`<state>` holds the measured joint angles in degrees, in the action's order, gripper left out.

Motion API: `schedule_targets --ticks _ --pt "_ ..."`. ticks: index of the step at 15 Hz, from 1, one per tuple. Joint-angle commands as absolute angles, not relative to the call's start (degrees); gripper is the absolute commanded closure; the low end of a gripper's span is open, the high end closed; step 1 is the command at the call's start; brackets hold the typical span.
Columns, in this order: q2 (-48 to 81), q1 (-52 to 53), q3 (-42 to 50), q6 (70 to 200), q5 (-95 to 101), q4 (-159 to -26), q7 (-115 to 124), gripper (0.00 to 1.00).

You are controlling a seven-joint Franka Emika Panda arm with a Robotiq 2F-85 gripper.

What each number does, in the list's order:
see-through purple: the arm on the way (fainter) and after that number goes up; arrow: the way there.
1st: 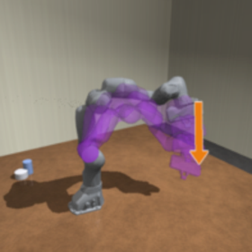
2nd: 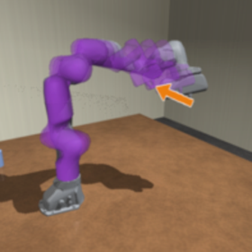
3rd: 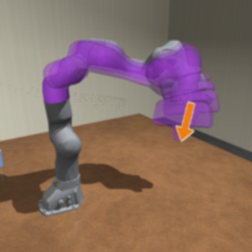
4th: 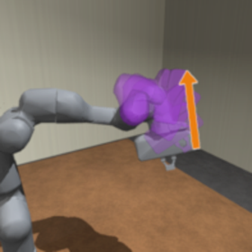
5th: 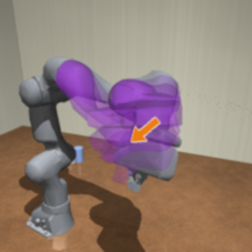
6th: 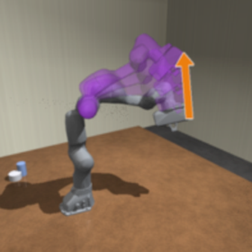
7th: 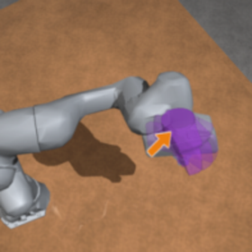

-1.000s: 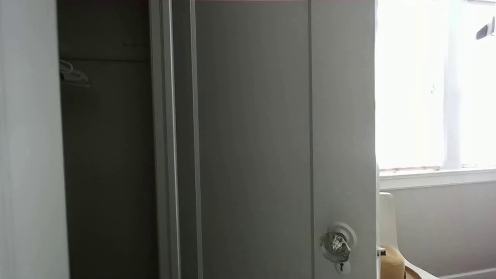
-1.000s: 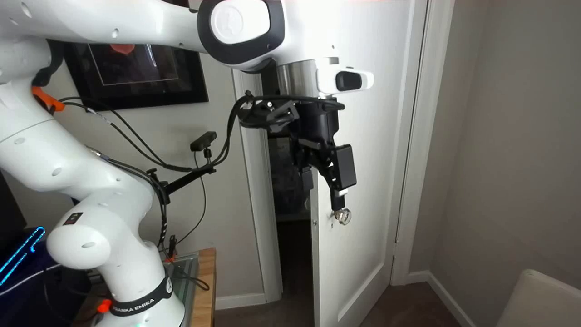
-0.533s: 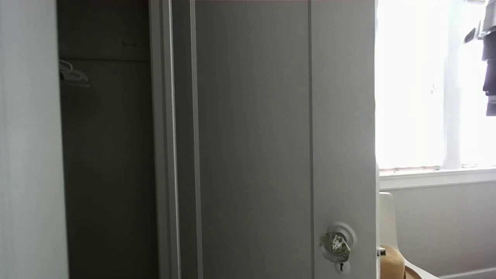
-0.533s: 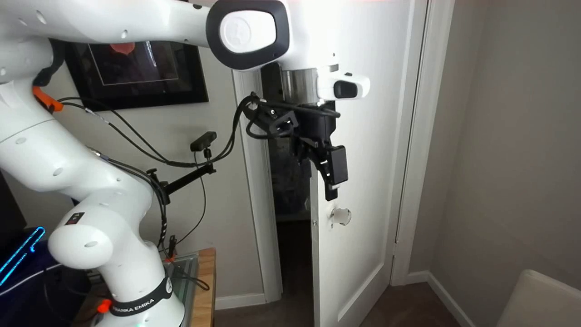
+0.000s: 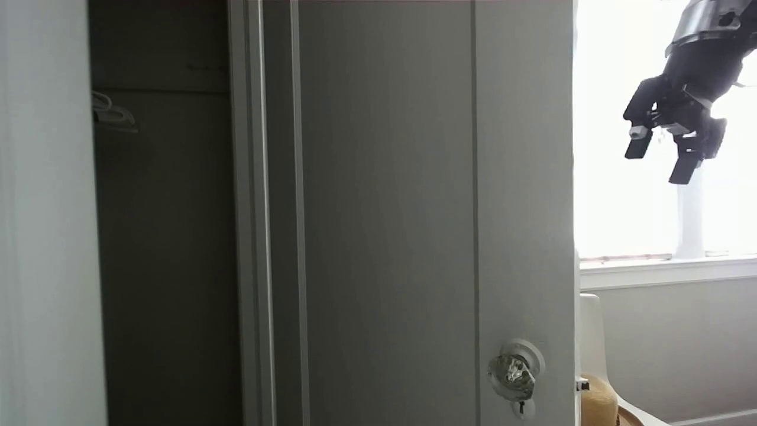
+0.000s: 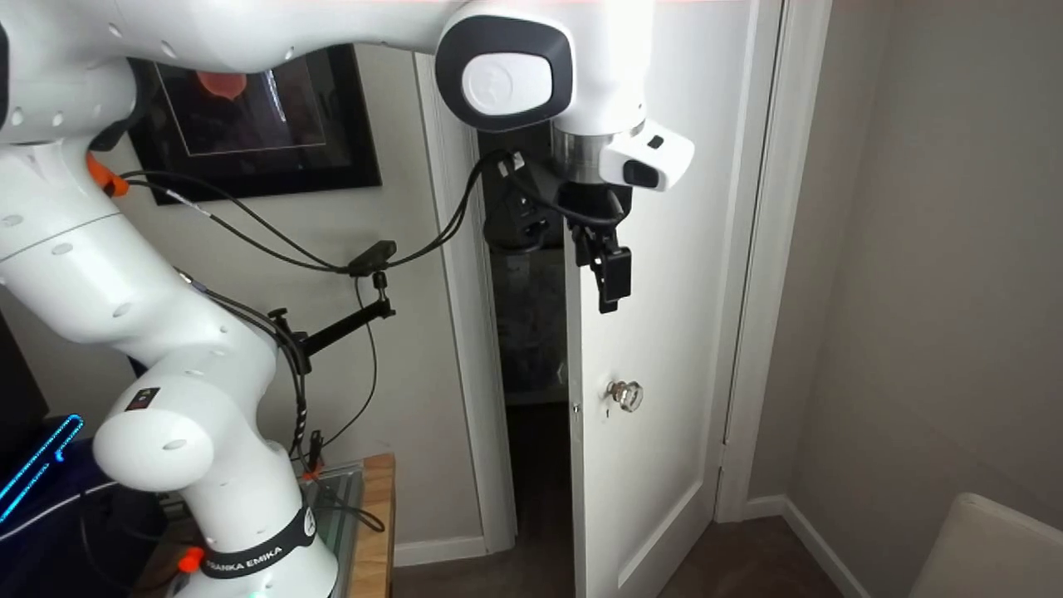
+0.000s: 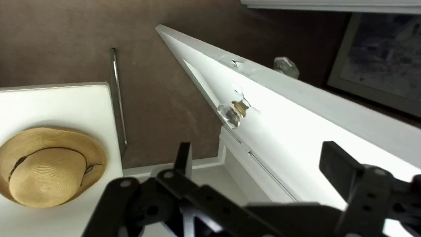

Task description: Close the door completely

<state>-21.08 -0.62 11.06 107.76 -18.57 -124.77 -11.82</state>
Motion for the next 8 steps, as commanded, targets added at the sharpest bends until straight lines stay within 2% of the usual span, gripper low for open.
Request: schedule_targets --ticks 1,8 --pt "-17.4 -1.1 13.3 106.5 -28.8 -120.3 -11.6 0.0" --pt "-14.7 -0.8 11.9 109.3 -49.4 -120.3 -14.4 0.0"
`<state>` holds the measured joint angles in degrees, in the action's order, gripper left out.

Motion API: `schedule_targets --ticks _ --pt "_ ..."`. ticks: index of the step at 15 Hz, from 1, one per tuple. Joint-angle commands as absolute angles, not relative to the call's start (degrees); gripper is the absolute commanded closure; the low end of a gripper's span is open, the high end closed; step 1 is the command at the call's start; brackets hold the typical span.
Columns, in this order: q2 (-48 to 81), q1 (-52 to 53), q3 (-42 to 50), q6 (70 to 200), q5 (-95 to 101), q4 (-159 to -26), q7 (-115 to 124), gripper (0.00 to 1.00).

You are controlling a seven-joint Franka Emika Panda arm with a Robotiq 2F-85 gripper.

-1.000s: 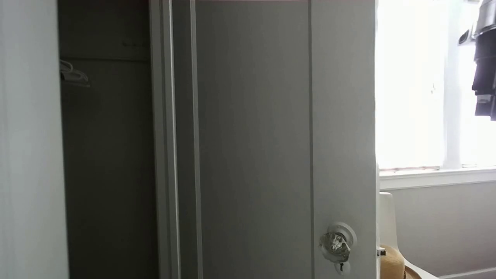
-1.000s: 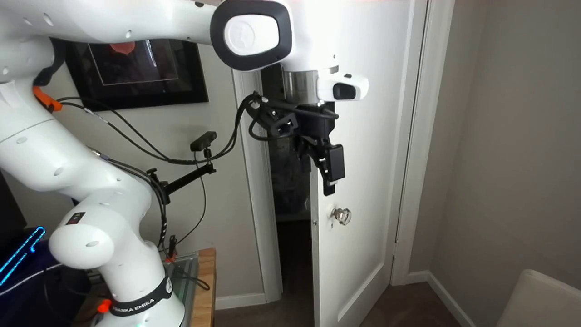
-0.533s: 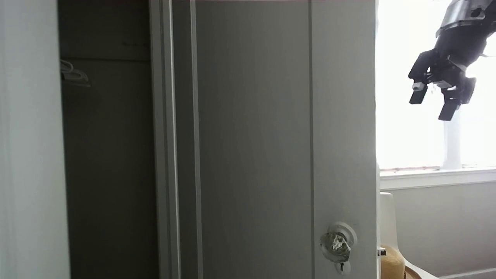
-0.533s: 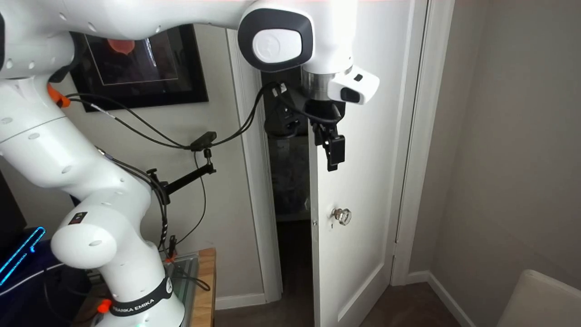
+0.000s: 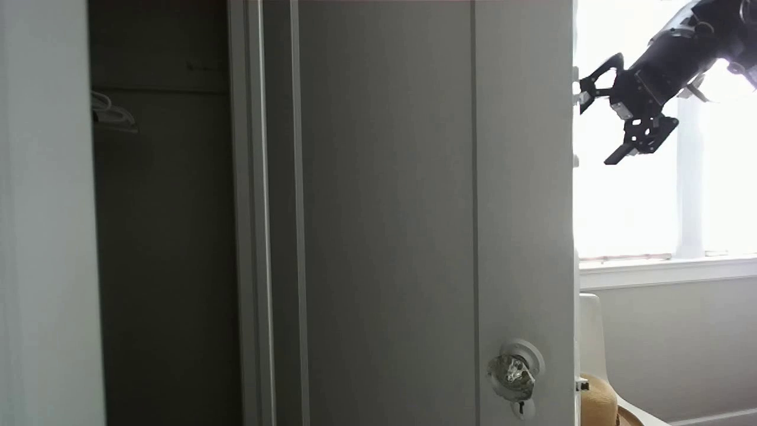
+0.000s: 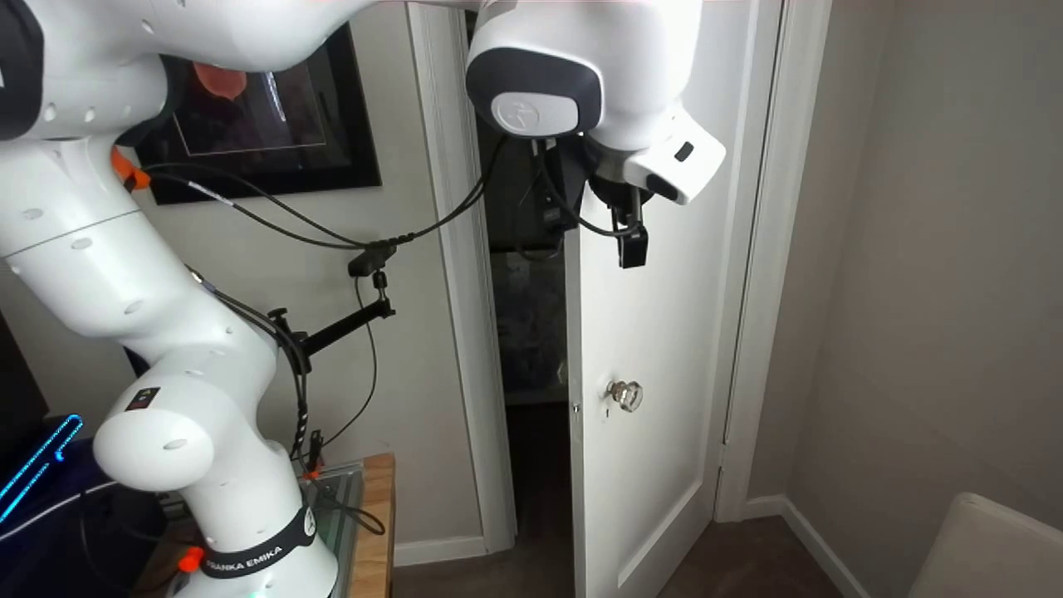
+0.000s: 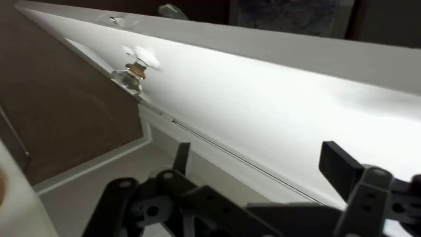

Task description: Close the door completely

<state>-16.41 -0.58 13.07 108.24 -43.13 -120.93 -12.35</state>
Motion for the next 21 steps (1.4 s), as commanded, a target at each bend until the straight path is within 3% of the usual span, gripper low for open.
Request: schedule_targets --ticks 1,21 --pt "-14.2 -1.0 11.2 109.2 -50.3 -120.2 -14.6 0.0" --pt "-14.1 2.7 1.9 102.1 -54.7 -122.5 -30.5 0.0"
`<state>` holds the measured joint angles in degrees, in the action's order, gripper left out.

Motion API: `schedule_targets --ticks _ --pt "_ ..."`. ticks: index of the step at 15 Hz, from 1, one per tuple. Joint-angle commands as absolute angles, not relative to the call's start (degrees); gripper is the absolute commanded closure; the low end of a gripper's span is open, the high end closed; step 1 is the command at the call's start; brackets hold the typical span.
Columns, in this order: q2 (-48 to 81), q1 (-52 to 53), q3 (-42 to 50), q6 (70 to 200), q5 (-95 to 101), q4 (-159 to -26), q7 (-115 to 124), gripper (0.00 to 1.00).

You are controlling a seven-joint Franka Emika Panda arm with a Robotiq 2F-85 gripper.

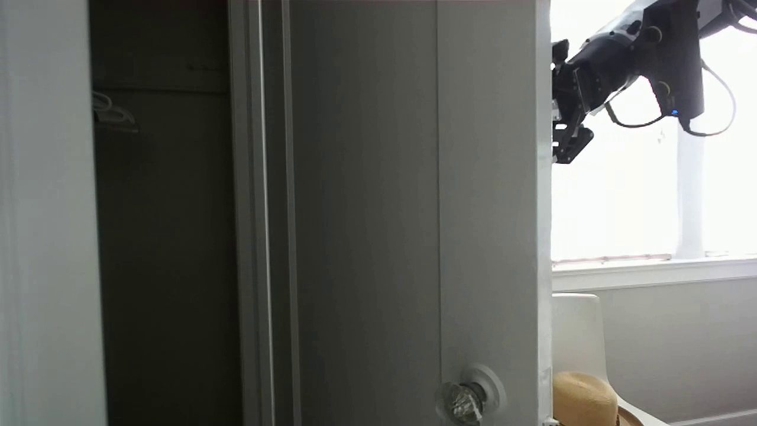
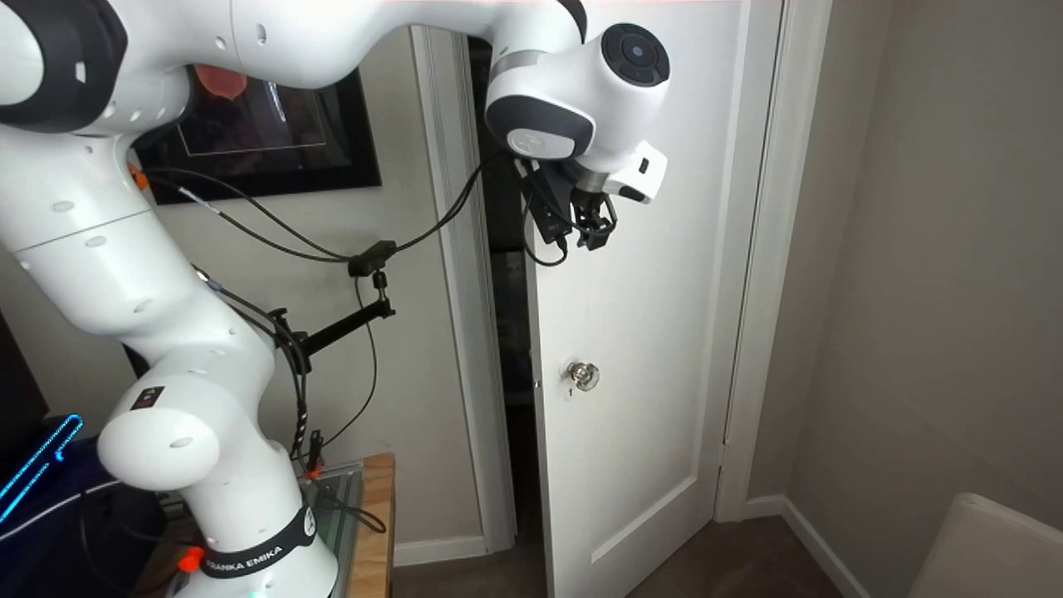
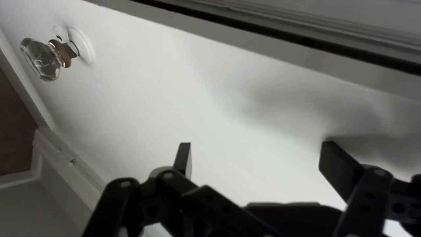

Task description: Close the door completely

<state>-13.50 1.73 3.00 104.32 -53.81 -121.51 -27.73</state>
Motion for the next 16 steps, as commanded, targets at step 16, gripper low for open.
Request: schedule_targets --ticks 16 --pt "-12.7 7.2 -3.8 106.3 -54.8 -118.2 -44.0 0.0"
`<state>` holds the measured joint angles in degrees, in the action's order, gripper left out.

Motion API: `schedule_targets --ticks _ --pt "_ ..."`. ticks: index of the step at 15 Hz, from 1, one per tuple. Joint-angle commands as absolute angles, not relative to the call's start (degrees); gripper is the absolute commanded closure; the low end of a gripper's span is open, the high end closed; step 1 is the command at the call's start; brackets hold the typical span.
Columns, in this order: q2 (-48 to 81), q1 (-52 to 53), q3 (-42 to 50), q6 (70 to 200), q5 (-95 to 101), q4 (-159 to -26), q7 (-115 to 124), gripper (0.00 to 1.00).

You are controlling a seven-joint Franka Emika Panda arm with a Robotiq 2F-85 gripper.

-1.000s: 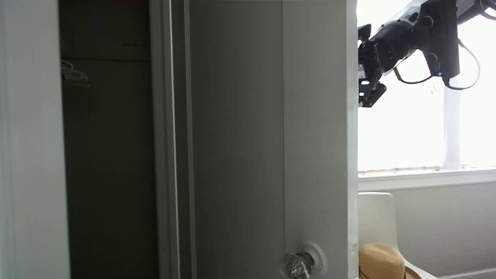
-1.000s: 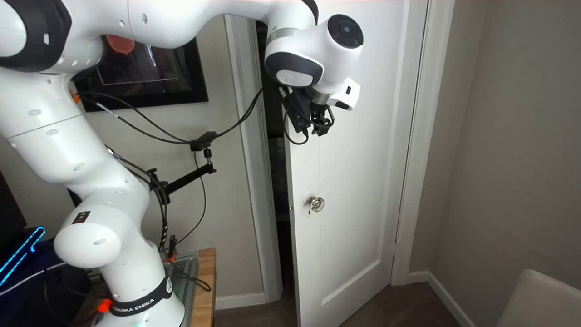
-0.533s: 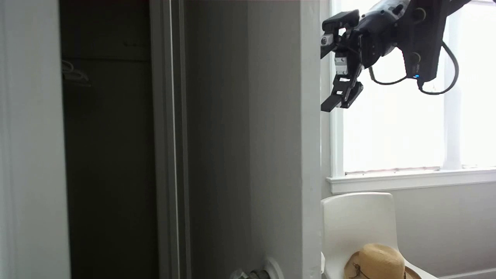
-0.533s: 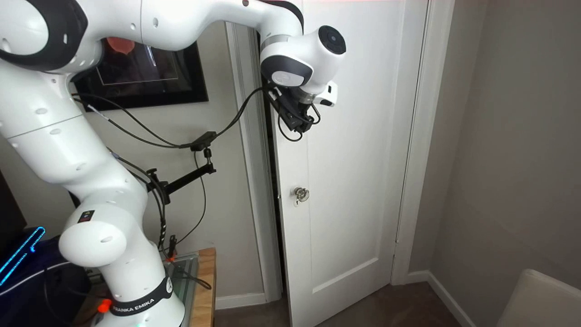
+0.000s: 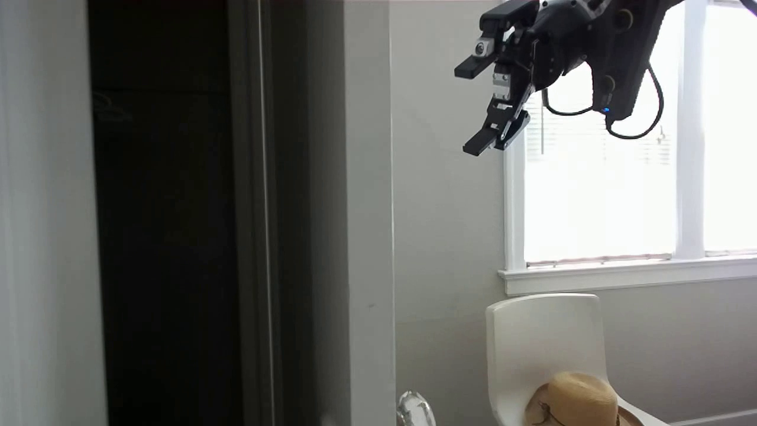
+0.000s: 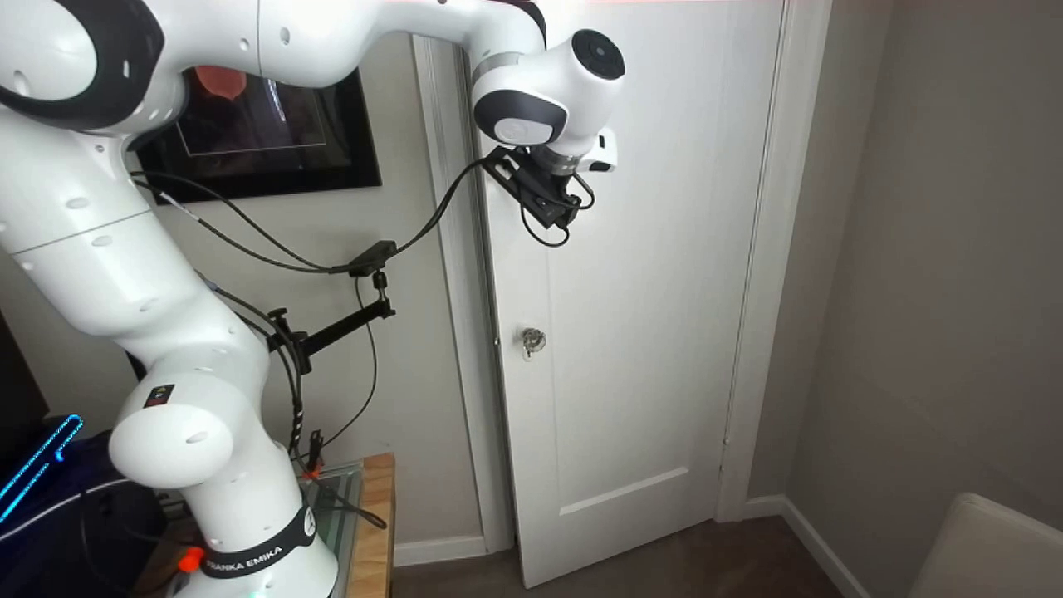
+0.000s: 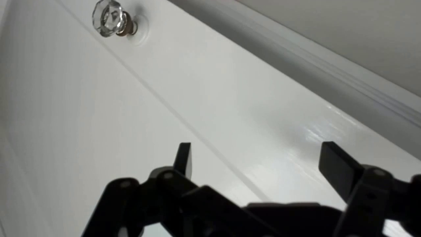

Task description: Close the door completely

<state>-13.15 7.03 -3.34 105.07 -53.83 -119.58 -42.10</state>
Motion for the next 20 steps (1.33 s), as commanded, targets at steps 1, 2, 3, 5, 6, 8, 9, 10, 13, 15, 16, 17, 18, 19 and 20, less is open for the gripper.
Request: schedule_targets --ticks 1,2,3,5,6,8,9,10,13,15,16,17,18,19,20 --pt "-12.6 7.4 -3.9 104.9 -52.7 -117.6 -45.7 0.0" --pt "-13.1 7.0 -3.7 105.4 -53.6 -118.8 -43.5 0.0" --pt "-13.1 7.1 -3.9 105.4 -53.5 -118.6 -44.3 0.0" --pt "-13.0 7.2 -4.1 105.4 -53.5 -118.5 -44.9 0.0" --pt "-13.0 7.2 -4.1 105.4 -53.5 -118.5 -45.0 0.0" --pt "-13.0 7.2 -4.1 105.4 -53.5 -118.4 -45.2 0.0" --pt "-12.4 7.5 -3.9 104.3 -54.3 -117.9 -46.7 0.0" --pt "-10.9 8.3 -3.9 102.1 -55.9 -116.5 -49.2 0.0" --pt "-7.3 10.2 -6.1 98.5 -54.4 -112.9 -53.8 0.0" --pt "-4.4 11.5 -8.1 97.4 -53.3 -110.2 -56.2 0.0" --pt "-3.0 12.1 -9.1 96.9 -52.5 -108.9 -57.4 0.0" --pt "-1.4 12.7 -10.2 97.5 -52.1 -107.7 -59.3 0.0" --pt "-0.1 13.2 -11.2 98.3 -50.7 -106.4 -60.9 0.0" --pt "1.2 13.6 -12.0 99.3 -49.7 -105.2 -62.6 0.0" --pt "2.4 13.9 -12.7 100.6 -49.2 -104.1 -63.9 0.0"
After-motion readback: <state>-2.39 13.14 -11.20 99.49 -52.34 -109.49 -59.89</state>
